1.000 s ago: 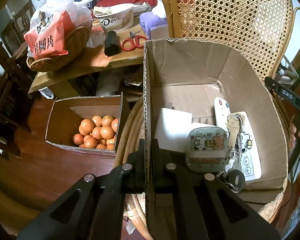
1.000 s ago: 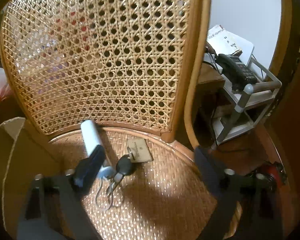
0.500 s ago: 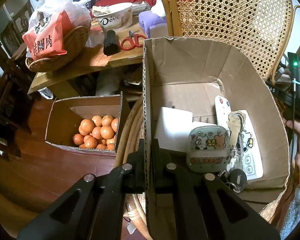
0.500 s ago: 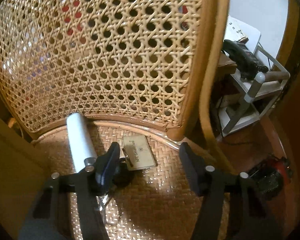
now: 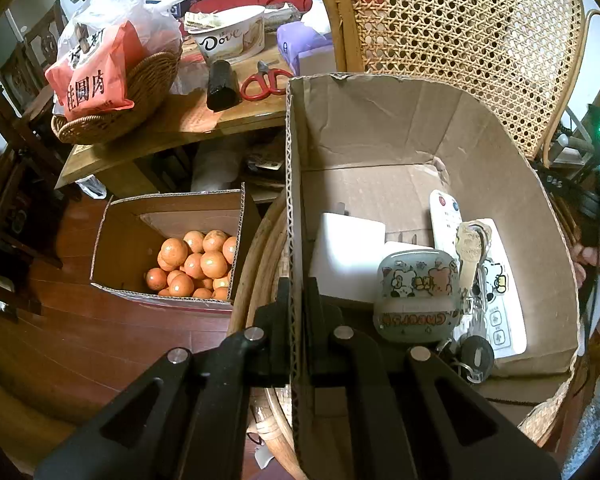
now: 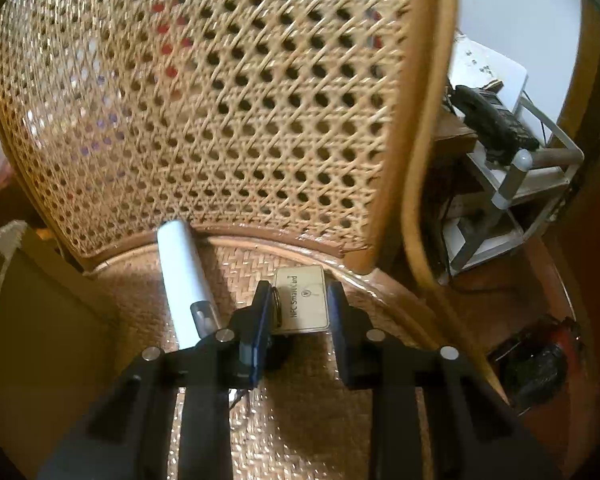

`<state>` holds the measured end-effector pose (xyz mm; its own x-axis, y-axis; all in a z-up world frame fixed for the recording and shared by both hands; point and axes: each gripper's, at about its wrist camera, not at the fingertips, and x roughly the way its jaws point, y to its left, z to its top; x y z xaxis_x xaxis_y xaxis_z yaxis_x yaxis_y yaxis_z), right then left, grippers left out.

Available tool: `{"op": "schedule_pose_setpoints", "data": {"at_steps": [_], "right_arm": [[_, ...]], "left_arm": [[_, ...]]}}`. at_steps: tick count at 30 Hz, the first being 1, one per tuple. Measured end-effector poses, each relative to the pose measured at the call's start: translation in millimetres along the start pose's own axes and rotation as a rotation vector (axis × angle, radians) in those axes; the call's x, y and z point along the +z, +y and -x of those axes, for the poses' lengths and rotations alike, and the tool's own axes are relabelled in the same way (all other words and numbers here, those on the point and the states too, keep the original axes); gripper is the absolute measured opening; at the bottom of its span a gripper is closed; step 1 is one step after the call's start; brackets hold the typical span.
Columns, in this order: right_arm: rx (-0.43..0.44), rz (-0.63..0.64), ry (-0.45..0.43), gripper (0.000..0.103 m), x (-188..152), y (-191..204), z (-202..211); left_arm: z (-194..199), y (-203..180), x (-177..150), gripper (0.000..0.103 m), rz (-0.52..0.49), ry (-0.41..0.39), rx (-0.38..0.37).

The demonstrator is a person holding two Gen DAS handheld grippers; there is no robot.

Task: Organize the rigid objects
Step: 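Carry the brass tag into the box and open the right tool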

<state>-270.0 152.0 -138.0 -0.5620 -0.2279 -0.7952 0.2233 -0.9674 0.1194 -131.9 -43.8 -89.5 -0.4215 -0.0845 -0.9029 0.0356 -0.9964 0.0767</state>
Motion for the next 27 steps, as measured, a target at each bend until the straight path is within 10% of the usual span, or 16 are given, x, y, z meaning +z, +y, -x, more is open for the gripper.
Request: {"op": "schedule_pose_setpoints", "data": {"at_steps": [27], "right_arm": [[0.304, 0.036, -0.224, 0.03, -2.7, 59.5, 138.8]], "left_arm": [[3.6, -1.7, -0.5, 0.004, 0.003, -0.01, 0.008]]}}
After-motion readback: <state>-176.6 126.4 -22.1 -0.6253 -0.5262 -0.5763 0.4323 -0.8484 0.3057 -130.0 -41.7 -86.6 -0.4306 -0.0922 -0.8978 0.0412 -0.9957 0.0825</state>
